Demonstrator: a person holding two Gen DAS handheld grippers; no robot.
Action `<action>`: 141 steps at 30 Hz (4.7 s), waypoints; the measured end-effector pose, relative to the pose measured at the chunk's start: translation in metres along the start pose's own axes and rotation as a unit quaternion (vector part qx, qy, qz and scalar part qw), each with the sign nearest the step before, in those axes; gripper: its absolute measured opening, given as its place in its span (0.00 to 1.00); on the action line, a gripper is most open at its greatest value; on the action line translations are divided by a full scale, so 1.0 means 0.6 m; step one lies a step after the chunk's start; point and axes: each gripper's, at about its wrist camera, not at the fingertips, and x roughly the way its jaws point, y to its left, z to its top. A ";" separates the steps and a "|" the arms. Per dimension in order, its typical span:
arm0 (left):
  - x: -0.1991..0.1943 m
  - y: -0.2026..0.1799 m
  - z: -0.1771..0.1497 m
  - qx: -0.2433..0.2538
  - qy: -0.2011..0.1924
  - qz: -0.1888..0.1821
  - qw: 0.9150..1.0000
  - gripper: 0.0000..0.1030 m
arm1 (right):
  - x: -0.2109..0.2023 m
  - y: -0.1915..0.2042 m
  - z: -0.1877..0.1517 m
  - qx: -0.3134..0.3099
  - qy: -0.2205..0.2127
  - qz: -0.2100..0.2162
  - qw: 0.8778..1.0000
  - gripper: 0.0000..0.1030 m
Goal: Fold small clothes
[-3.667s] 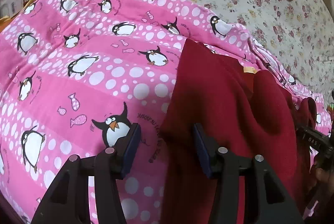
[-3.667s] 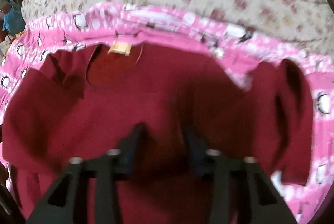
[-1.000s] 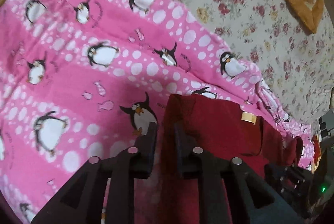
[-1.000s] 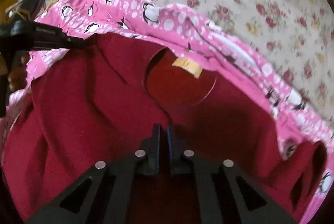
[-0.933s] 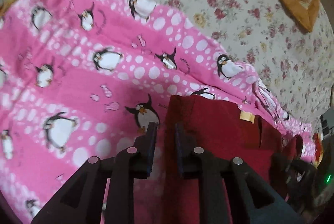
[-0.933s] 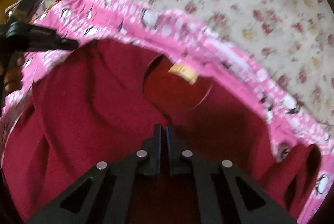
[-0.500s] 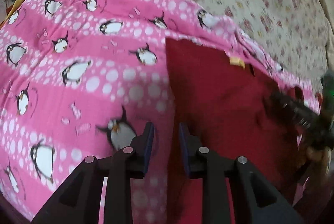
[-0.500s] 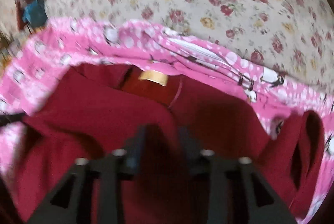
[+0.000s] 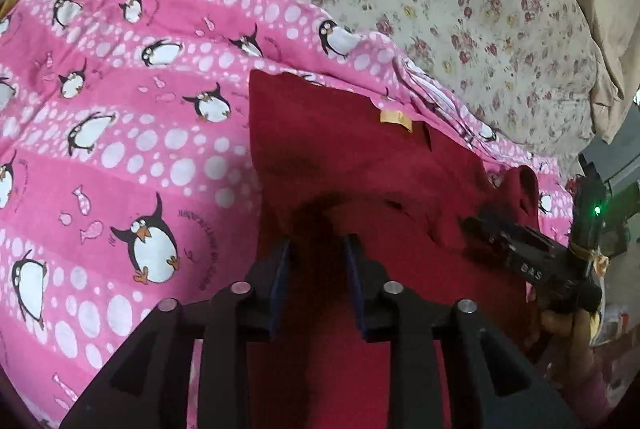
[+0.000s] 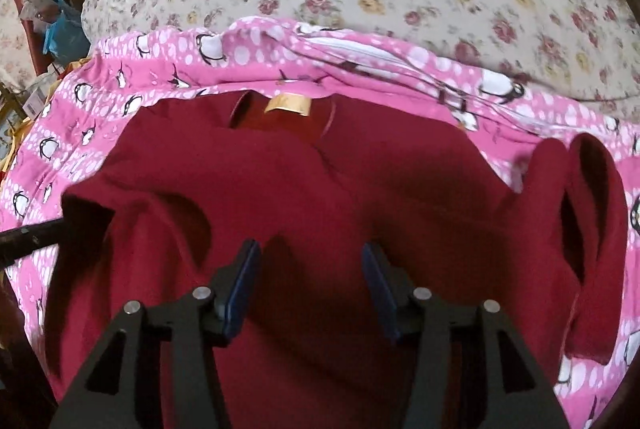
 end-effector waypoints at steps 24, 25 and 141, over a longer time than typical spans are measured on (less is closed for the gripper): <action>0.033 0.100 -0.012 -0.080 -0.053 0.097 0.991 0.04 | -0.059 -0.041 -0.001 0.034 -0.023 -0.003 0.999 0.62; 0.029 0.111 -0.018 -0.087 -0.058 0.080 0.991 0.04 | -0.071 -0.054 0.001 0.040 -0.035 -0.008 0.999 0.62; -0.127 0.166 -0.141 -0.153 -0.146 0.180 0.961 0.29 | 0.102 0.320 0.174 -0.188 -0.001 0.073 0.980 0.34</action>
